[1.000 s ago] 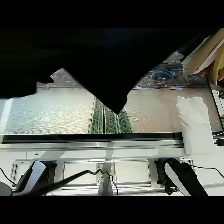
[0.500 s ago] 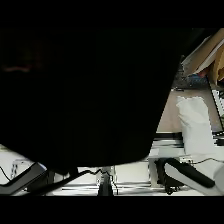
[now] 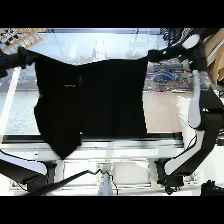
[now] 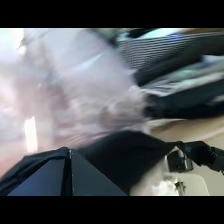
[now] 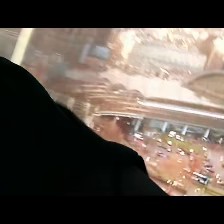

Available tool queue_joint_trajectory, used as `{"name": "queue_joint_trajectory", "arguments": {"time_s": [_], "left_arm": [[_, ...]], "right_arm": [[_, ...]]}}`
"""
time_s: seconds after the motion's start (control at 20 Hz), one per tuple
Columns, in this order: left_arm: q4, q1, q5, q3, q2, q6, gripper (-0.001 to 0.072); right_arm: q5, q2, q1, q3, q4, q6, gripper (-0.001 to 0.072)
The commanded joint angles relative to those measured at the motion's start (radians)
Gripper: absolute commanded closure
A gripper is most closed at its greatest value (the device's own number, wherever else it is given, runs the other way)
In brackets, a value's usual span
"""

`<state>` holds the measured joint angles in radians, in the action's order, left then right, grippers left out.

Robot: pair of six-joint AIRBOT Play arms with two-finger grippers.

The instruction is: Fold the clothes and pants, and hang the long-sleeved shirts on hangers.

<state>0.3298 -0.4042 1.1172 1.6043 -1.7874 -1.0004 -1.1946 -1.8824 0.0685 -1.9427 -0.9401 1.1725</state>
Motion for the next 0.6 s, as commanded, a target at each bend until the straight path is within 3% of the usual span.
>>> {"name": "queue_joint_trajectory", "arguments": {"time_s": [0.0, 0.15, 0.35, 0.55], "left_arm": [[0.030, 0.015, -0.051, 0.000, -0.089, -0.006, 0.0700], [0.044, -0.001, 0.040, 0.001, -0.072, -0.011, 0.0700], [0.278, -0.063, 0.222, 0.000, -0.070, -0.138, 0.0700], [0.352, -0.097, 0.263, 0.000, -0.085, -0.194, 0.0700]], "right_arm": [[0.045, -0.100, -0.001, -0.001, -0.014, 0.023, 0.0701], [-0.080, -0.085, -0.001, -0.004, -0.013, 0.027, 0.0701], [-0.326, -0.084, -0.001, 0.007, -0.054, 0.106, 0.0701], [-0.362, -0.085, -0.015, 0.100, -0.086, 0.155, 0.0701]]}}
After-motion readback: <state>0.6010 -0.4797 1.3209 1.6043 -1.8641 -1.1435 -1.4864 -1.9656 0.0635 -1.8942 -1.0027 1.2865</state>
